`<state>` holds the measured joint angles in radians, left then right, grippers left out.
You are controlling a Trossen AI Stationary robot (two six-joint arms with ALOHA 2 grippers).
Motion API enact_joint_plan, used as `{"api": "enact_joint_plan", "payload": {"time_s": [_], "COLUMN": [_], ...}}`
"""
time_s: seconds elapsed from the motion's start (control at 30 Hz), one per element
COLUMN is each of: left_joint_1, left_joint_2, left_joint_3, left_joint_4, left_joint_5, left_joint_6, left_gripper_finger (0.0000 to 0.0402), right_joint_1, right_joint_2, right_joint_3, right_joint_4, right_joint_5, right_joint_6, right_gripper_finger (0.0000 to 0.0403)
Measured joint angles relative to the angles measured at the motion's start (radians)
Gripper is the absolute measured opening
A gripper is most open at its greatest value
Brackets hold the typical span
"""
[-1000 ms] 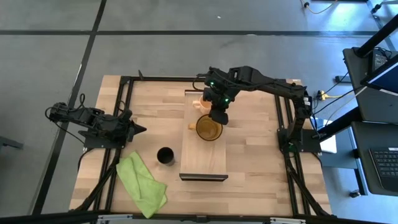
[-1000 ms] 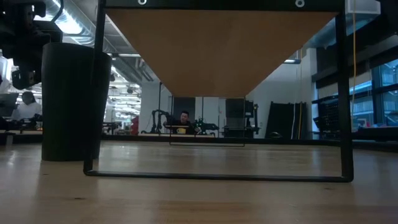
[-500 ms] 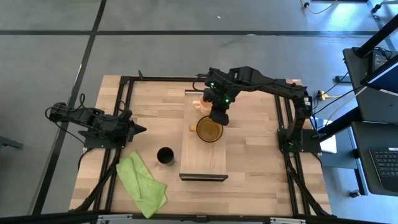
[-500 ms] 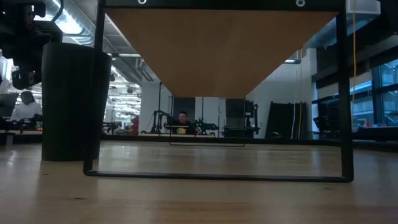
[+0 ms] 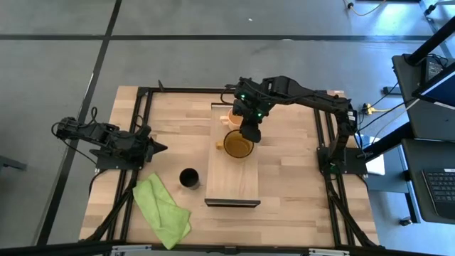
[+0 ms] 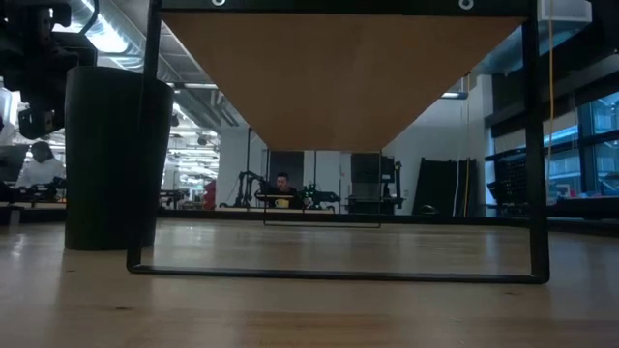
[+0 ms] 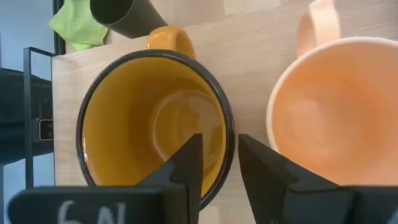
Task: Stack small to large cups/mugs on shelf
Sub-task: Put the orange cup on the shelf, then put the black cup on the shelf
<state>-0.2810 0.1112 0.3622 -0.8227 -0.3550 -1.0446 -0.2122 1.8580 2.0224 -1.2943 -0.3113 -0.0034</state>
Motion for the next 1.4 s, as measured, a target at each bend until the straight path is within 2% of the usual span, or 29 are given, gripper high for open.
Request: {"api": "enact_joint_plan", "payload": {"time_s": [0.2, 0.37, 0.53, 0.67, 0.77, 0.83, 0.93, 1.03, 1.17, 1.27, 1.4], "left_joint_1": [0.0, 0.0, 0.0, 0.0, -0.005, -0.017, -0.047, -0.081, -0.112, -0.147, -0.206], "left_joint_2": [0.0, 0.0, 0.0, 0.035, 0.137, 0.249, 0.449, 0.613, 0.771, 0.874, 1.009], "left_joint_3": [0.0, 0.0, 0.0, 0.002, 0.002, 0.018, 0.109, 0.255, 0.462, 0.589, 0.688], "left_joint_4": [0.0, 0.002, 0.106, 0.253, 0.285, 0.295, 0.284, 0.247, 0.134, 0.023, -0.074], "left_joint_5": [0.0, 0.0, 0.001, 0.035, 0.145, 0.226, 0.27, 0.261, 0.233, 0.227, 0.228], "left_joint_6": [0.0, 0.01, 0.132, 0.188, 0.188, 0.185, 0.246, 0.397, 0.542, 0.566, 0.549], "left_gripper_finger": [0.0, 0.0, 0.0, 0.0, 0.0, 0.0, 0.0, 0.0, 0.0, 0.0004, 0.0033], "right_joint_1": [0.001, 0.018, 0.06, 0.134, 0.212, 0.266, 0.334, 0.393, 0.455, 0.489, 0.545], "right_joint_2": [-0.004, -0.029, -0.042, -0.044, -0.089, -0.123, -0.157, -0.171, -0.187, -0.185, -0.185], "right_joint_3": [0.0, 0.037, 0.173, 0.32, 0.3, 0.274, 0.263, 0.261, 0.261, 0.261, 0.261], "right_joint_4": [0.035, 0.116, 0.125, 0.033, -0.023, -0.07, -0.167, -0.212, -0.255, -0.279, -0.276], "right_joint_5": [0.012, 0.091, 0.217, 0.391, 0.572, 0.676, 0.764, 0.817, 0.851, 0.852, 0.882], "right_joint_6": [-0.002, -0.028, -0.063, -0.091, -0.093, -0.052, 0.076, 0.194, 0.306, 0.365, 0.37], "right_gripper_finger": [0.0103, 0.0103, 0.0103, 0.0103, 0.0103, 0.0103, 0.0103, 0.0103, 0.0103, 0.0103, 0.0104]}}
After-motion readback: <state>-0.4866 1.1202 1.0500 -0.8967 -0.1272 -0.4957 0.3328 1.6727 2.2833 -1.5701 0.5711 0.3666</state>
